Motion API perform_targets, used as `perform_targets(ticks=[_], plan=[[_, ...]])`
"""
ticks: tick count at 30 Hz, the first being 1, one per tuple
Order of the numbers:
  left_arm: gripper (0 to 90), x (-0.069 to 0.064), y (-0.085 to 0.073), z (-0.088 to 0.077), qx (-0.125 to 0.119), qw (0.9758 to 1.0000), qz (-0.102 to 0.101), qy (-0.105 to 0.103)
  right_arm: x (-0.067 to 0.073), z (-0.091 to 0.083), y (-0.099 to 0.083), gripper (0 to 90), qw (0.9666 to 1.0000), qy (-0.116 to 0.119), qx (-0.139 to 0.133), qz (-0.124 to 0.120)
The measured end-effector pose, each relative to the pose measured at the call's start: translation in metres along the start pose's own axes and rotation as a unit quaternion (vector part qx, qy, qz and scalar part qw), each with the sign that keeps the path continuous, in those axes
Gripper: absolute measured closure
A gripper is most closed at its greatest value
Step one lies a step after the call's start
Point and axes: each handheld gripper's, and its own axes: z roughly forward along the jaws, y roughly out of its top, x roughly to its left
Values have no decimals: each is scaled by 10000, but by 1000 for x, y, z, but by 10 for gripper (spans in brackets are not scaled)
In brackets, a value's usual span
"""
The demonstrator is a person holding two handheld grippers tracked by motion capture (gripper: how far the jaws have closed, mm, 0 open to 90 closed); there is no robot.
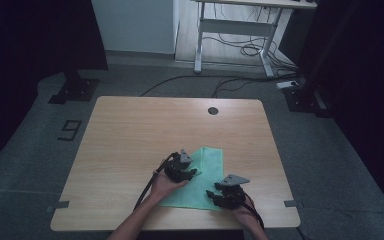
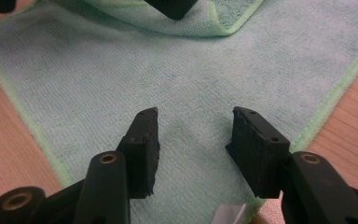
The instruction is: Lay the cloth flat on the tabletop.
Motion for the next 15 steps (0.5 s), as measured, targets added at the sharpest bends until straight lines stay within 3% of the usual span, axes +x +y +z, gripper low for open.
perform_targets(ticks=[15], plan=[[669,-11,-7,3,-71,9997,218,-25,0,0,0,514,10000,4,-12,21]])
